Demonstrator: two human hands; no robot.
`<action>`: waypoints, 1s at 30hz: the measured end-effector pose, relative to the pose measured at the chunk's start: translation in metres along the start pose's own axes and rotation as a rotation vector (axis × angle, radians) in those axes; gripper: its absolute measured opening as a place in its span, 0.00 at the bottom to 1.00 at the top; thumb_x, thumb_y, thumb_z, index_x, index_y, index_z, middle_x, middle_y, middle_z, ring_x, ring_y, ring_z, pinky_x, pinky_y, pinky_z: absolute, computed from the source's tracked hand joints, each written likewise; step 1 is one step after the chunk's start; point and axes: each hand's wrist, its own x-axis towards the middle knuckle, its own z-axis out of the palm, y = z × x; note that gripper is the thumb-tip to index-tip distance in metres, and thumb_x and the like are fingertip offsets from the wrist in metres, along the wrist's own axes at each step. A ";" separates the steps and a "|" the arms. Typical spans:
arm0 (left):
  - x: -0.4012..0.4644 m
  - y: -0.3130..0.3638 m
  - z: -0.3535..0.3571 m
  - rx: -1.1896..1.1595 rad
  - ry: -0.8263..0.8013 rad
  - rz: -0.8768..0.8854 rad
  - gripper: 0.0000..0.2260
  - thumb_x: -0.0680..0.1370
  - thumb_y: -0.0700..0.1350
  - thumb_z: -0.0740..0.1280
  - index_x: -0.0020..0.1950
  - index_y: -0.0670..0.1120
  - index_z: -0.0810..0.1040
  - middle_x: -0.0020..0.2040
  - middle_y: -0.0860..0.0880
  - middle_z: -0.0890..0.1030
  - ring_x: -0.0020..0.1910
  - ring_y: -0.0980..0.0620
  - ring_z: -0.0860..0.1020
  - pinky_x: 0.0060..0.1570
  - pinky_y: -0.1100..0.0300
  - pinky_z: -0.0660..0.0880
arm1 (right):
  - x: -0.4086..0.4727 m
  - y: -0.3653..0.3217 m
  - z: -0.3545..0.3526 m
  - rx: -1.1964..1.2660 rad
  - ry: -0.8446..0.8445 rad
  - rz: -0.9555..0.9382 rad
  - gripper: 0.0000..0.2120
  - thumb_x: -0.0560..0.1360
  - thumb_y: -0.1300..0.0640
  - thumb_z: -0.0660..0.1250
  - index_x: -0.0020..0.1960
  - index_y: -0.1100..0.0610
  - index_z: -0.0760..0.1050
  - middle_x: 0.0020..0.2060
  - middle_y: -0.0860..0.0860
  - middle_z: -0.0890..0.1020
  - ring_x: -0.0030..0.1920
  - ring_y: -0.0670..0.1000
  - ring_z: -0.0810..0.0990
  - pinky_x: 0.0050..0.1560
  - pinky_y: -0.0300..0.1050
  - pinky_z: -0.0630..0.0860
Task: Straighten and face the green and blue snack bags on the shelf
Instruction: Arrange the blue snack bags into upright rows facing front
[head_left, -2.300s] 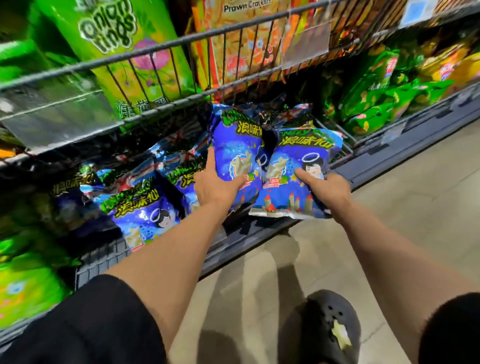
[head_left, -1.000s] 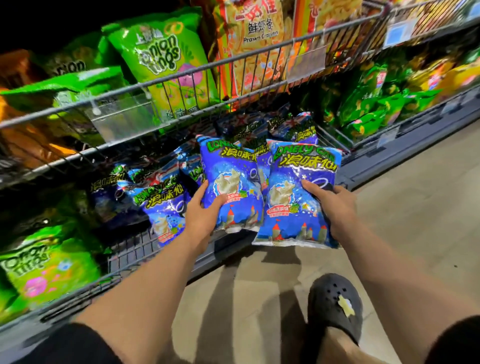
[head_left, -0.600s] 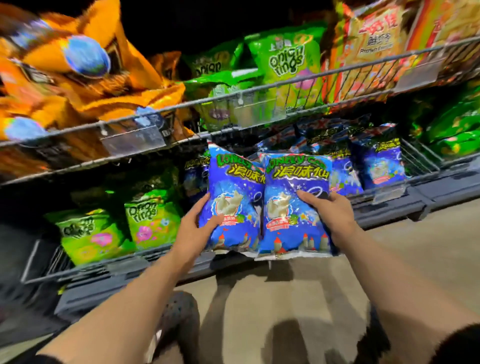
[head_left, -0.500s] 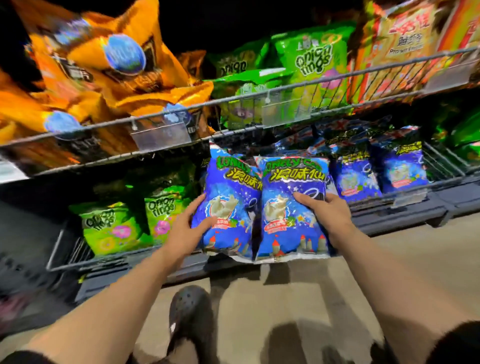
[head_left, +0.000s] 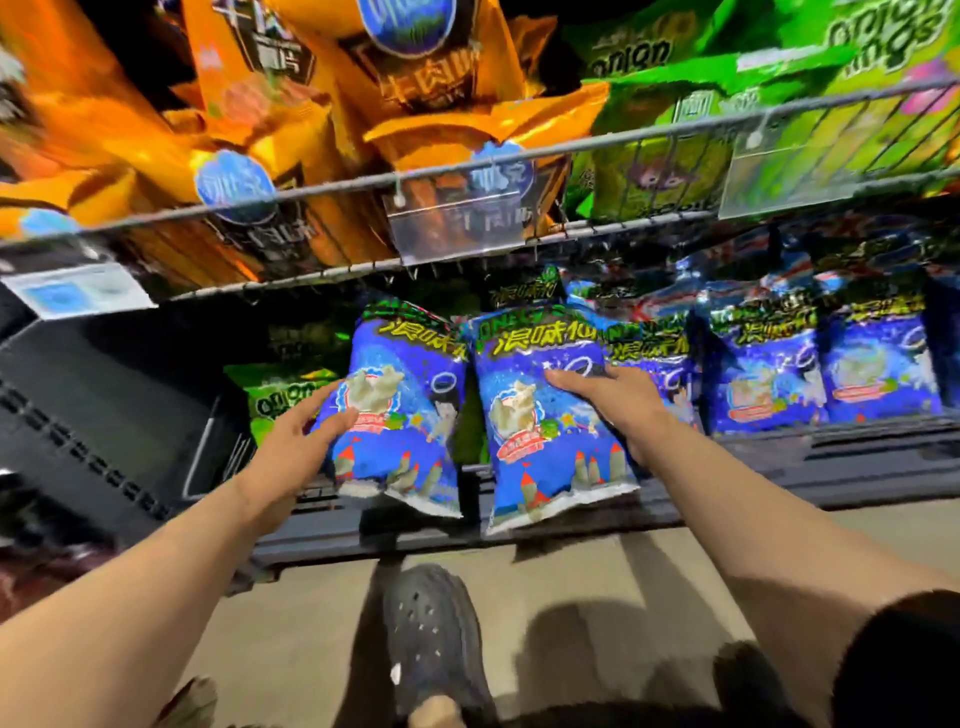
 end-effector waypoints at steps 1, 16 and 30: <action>0.007 -0.003 0.000 -0.043 0.002 -0.021 0.15 0.80 0.39 0.64 0.66 0.48 0.75 0.51 0.48 0.84 0.40 0.57 0.83 0.36 0.65 0.80 | 0.009 -0.003 0.006 0.004 -0.004 0.000 0.21 0.59 0.43 0.80 0.41 0.57 0.81 0.43 0.52 0.85 0.45 0.53 0.83 0.48 0.50 0.79; 0.064 -0.049 0.020 -0.211 0.068 -0.044 0.16 0.80 0.38 0.62 0.66 0.52 0.73 0.50 0.52 0.83 0.38 0.61 0.82 0.36 0.68 0.78 | 0.115 0.002 0.025 -0.160 0.235 -0.116 0.16 0.65 0.50 0.78 0.45 0.53 0.75 0.47 0.53 0.82 0.48 0.52 0.80 0.56 0.52 0.77; 0.070 -0.070 0.018 -0.215 0.015 0.007 0.18 0.80 0.39 0.62 0.70 0.52 0.71 0.61 0.50 0.81 0.58 0.49 0.80 0.55 0.57 0.78 | 0.153 0.040 0.073 -0.767 0.282 -0.024 0.31 0.79 0.44 0.59 0.75 0.58 0.57 0.68 0.66 0.67 0.67 0.64 0.68 0.64 0.54 0.69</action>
